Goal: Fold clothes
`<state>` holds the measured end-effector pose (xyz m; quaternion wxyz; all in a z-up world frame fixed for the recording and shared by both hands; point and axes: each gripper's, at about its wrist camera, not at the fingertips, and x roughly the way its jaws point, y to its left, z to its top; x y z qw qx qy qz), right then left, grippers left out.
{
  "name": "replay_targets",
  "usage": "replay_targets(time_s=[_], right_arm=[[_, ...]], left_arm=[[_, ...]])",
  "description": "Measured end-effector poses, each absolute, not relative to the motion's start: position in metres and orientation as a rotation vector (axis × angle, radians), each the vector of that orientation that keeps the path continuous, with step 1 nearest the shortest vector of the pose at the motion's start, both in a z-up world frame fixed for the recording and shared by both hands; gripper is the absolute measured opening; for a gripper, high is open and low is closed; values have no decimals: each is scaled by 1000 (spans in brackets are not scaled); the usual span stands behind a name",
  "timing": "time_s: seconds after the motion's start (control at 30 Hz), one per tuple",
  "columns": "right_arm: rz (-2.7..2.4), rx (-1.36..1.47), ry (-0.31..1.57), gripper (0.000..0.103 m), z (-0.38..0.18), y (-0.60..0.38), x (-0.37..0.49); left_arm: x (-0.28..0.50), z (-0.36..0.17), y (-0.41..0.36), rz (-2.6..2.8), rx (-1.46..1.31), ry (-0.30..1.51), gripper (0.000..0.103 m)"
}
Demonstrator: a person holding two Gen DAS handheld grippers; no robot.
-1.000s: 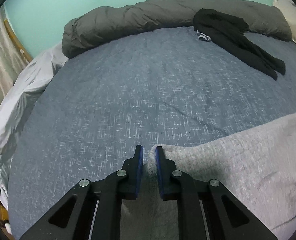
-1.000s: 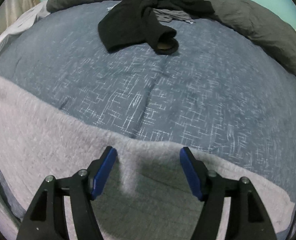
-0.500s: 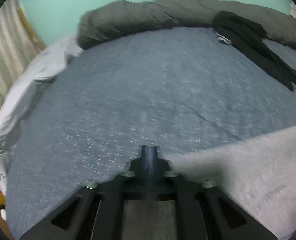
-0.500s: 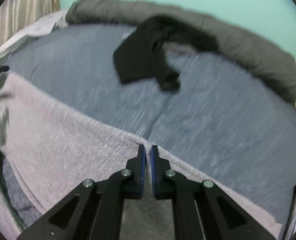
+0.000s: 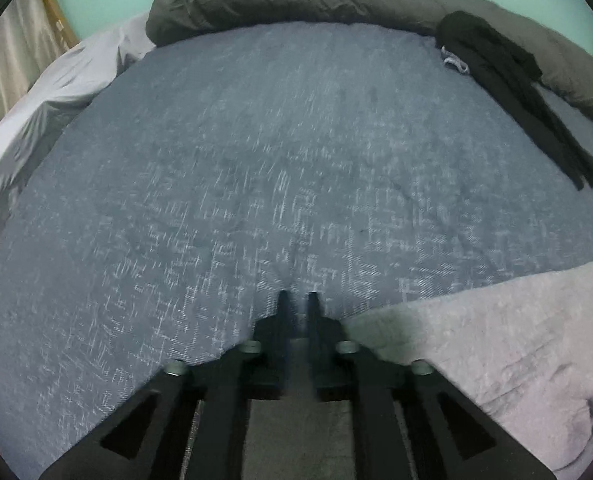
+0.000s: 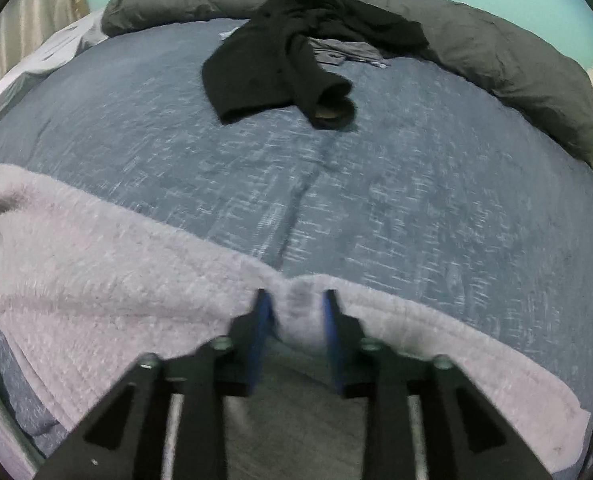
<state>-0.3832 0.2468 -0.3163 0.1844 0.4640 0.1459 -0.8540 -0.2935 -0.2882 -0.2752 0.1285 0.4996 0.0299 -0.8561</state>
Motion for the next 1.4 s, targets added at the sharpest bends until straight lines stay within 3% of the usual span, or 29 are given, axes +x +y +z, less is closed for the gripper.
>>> replay_targets(time_s=[0.1,0.3,0.63,0.87,0.93,0.97,1.17,1.3,1.33,1.4], right_arm=[[-2437,1284,310,49,-304,261,-389],[-2407,1300,282,50,-303,271,-388],[-2353,1352,295,50,-317,273,-378],[-2356,1364,296,49,-318,273,-379],[-2356,1365,296,50,-318,273,-379],[-2356,1365,295,49,-319,273,-379],[-2360,1357,309,49,-319,273,-378],[-2380,1335,343,48,-317,272,-375],[-2387,1325,344,44,-315,273,-375],[-2400,1306,346,26,-313,277,-374]], left_arm=[[-292,-276,-290,-2526,1472,103,40],[-280,-270,-296,-2578,1485,119,56],[-270,-265,-311,-2628,1438,294,56],[-273,-279,-302,-2621,1531,282,56],[-274,-284,-300,-2608,1549,278,55],[-274,-285,-299,-2605,1553,275,47],[-273,-280,-288,-2619,1517,173,21],[-267,-263,-290,-2619,1380,126,19],[-267,-258,-293,-2610,1346,130,18],[-267,-251,-298,-2585,1292,129,18]])
